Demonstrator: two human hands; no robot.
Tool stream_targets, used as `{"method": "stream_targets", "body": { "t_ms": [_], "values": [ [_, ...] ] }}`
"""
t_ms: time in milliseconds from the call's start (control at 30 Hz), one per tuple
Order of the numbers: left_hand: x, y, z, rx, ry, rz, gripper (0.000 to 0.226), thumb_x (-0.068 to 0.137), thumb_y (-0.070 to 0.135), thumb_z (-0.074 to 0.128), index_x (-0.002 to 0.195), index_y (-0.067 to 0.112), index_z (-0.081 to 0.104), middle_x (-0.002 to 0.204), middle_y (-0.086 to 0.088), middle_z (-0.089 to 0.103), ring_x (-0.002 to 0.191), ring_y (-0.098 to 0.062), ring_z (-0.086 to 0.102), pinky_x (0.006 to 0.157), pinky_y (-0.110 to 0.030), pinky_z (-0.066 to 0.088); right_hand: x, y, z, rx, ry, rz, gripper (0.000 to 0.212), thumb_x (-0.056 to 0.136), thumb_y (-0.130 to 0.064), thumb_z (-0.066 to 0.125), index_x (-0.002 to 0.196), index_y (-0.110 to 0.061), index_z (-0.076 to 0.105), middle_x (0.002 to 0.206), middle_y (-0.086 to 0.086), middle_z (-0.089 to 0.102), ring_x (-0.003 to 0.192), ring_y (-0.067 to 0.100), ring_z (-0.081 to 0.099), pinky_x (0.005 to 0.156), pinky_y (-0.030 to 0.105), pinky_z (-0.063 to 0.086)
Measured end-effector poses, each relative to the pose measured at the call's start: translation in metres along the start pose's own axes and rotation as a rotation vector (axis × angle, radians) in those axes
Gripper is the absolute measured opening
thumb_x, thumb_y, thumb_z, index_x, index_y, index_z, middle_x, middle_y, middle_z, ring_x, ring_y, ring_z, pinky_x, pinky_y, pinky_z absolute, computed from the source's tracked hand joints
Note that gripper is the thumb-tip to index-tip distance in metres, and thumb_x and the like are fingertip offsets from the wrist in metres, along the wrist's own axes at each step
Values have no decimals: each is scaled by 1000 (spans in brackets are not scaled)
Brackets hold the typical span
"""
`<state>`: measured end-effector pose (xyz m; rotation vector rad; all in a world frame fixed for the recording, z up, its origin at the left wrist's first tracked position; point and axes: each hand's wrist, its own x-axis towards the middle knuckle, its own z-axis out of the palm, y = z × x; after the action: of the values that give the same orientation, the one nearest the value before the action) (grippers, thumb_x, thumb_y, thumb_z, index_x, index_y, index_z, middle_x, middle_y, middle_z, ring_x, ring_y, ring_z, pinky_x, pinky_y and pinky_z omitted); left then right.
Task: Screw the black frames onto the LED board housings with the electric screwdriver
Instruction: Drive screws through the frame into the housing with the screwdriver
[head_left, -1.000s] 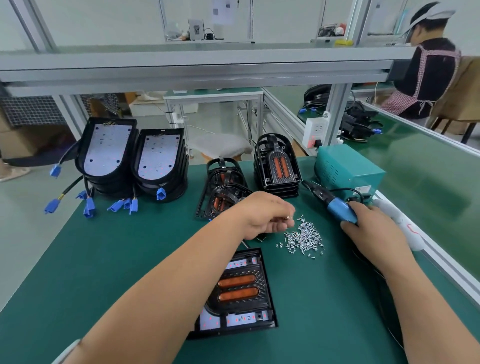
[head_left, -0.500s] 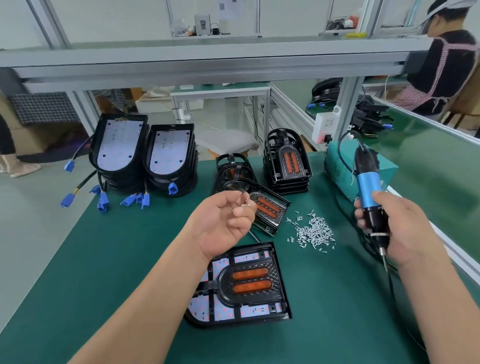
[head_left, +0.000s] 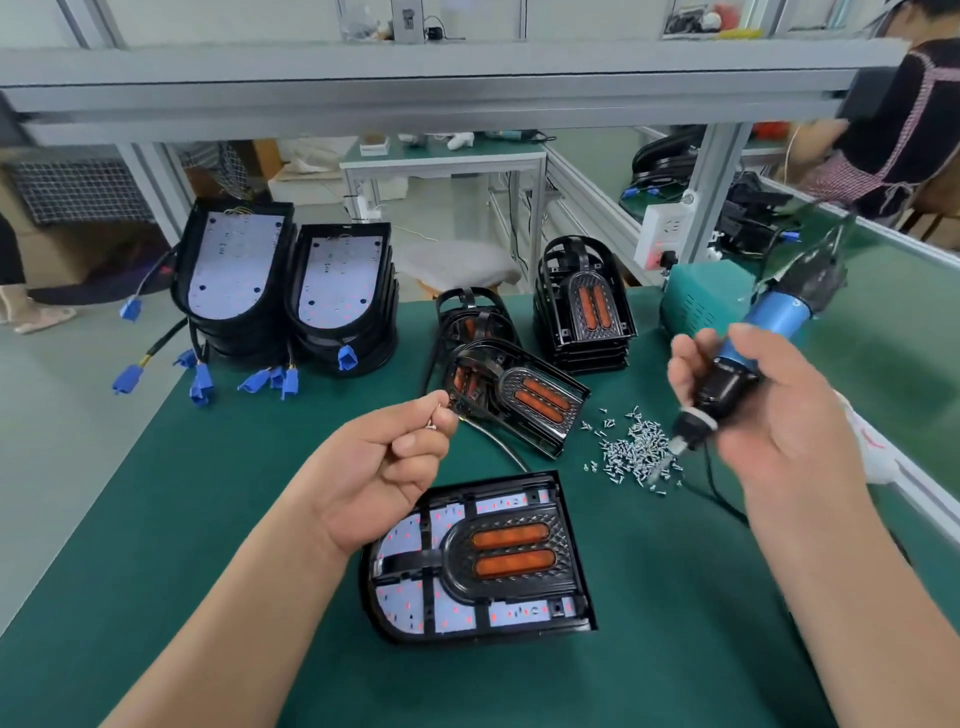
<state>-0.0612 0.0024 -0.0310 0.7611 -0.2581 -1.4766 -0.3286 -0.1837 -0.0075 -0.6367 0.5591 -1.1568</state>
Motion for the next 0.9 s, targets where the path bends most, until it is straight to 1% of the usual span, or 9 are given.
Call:
{"method": "stream_targets", "body": {
  "t_ms": [67,167,267,333,400,500,667,767,900],
  "values": [
    [-1,0,-2,39,-17,25,12,97,7,57,109,8,57,86,-3,55,50,-2,39,36,-14,30,2,8,13,-37,-42,1,12,102,-18,63,100,-7,59,84,6,68,75,22,73,70,35,63],
    [0,0,-1,52,-4,46,17,98,7,56,113,5,61,85,-3,55,50,-2,39,36,-13,28,8,21,30,-22,-37,6,36,102,-43,65,116,-10,60,81,6,65,68,20,65,73,41,64],
    [-1,-1,4,-60,-49,-19,16,94,2,64,109,5,63,85,-2,53,49,-3,39,37,-14,24,15,32,42,34,-50,-15,43,102,-47,65,125,-10,60,83,9,68,79,26,75,77,46,64],
    [-1,-1,7,-187,-110,-79,27,85,-9,76,104,5,64,84,-2,52,48,-4,39,38,-16,22,17,39,45,68,-73,-46,43,99,-45,69,122,-10,61,86,9,72,96,32,79,78,45,65],
    [-1,-4,12,-263,-133,-115,19,88,-3,73,102,6,63,84,-1,52,46,-4,36,37,-17,21,18,45,44,80,-82,-77,37,98,-41,72,116,-10,60,89,9,74,103,33,78,75,38,65],
    [-2,-13,19,-265,-143,-160,6,96,7,59,100,7,64,83,0,52,48,-3,31,35,-18,21,18,52,39,99,-82,-98,28,101,-33,71,111,-9,59,91,8,75,88,21,77,70,27,62],
    [-5,-25,25,-164,-118,-182,6,95,13,63,100,12,61,80,2,50,45,-4,36,35,-13,20,17,59,34,114,-126,-106,25,103,-33,66,119,-16,60,85,2,63,72,14,59,69,27,54],
    [-6,-25,25,-149,-113,-176,7,94,17,65,98,14,61,78,4,47,45,-3,35,35,-14,18,14,61,33,132,-163,-114,29,103,-42,65,123,-21,61,87,0,60,75,15,58,76,30,52],
    [-7,-24,26,-131,-118,-157,9,95,24,65,96,17,59,77,7,45,47,-3,27,37,-15,16,9,62,34,153,-227,-147,16,104,-34,66,115,-22,63,93,-2,63,85,15,62,95,38,53]
  ]
}}
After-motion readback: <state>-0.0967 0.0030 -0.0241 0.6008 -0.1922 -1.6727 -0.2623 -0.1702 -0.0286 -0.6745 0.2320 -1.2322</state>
